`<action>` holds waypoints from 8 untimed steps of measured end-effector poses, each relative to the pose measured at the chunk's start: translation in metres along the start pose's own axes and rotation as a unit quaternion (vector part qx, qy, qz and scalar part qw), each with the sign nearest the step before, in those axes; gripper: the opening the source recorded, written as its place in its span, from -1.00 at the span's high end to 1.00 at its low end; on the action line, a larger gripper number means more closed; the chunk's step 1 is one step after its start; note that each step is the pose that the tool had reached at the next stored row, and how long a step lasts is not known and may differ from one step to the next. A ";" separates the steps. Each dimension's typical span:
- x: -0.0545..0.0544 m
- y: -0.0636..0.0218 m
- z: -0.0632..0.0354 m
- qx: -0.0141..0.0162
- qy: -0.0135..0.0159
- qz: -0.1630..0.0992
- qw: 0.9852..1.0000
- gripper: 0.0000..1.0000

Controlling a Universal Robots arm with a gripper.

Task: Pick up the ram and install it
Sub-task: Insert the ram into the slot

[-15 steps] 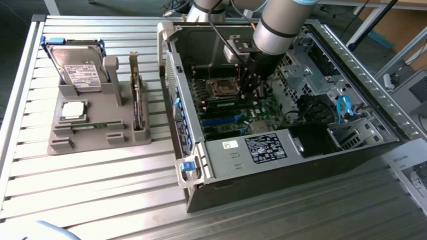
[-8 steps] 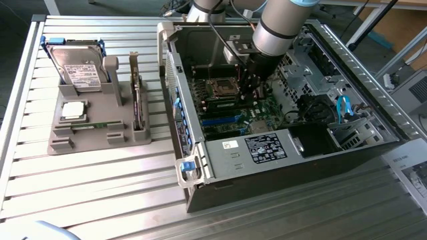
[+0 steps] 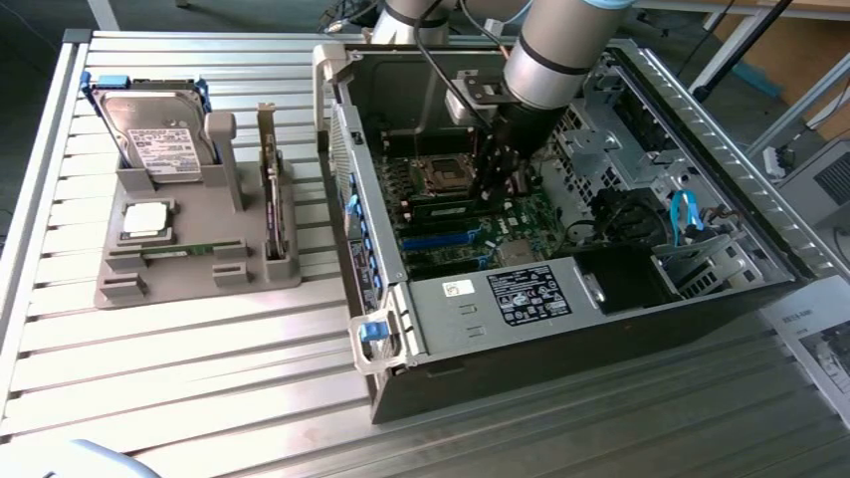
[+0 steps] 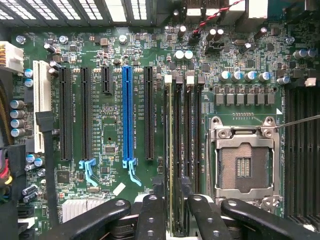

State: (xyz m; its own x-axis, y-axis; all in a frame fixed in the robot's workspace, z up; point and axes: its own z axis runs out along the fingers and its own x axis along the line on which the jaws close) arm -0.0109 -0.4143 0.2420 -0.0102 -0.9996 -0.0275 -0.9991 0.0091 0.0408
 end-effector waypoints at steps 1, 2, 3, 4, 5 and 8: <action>0.000 0.0006 -0.0139 0.000 0.000 0.000 1.000 0.50; 0.000 0.0007 -0.0176 0.000 0.000 0.000 1.000 0.50; -0.001 0.0008 -0.0197 0.000 0.000 0.000 1.000 0.50; -0.001 0.0009 -0.0219 0.000 0.000 0.000 1.000 0.50; -0.001 0.0009 -0.0234 0.000 0.000 0.000 1.000 0.50; -0.001 0.0012 -0.0289 0.000 0.000 0.000 1.000 0.50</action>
State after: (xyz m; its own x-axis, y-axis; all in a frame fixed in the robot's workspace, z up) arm -0.0109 -0.4143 0.2710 -0.0102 -0.9996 -0.0276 -0.9991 0.0090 0.0408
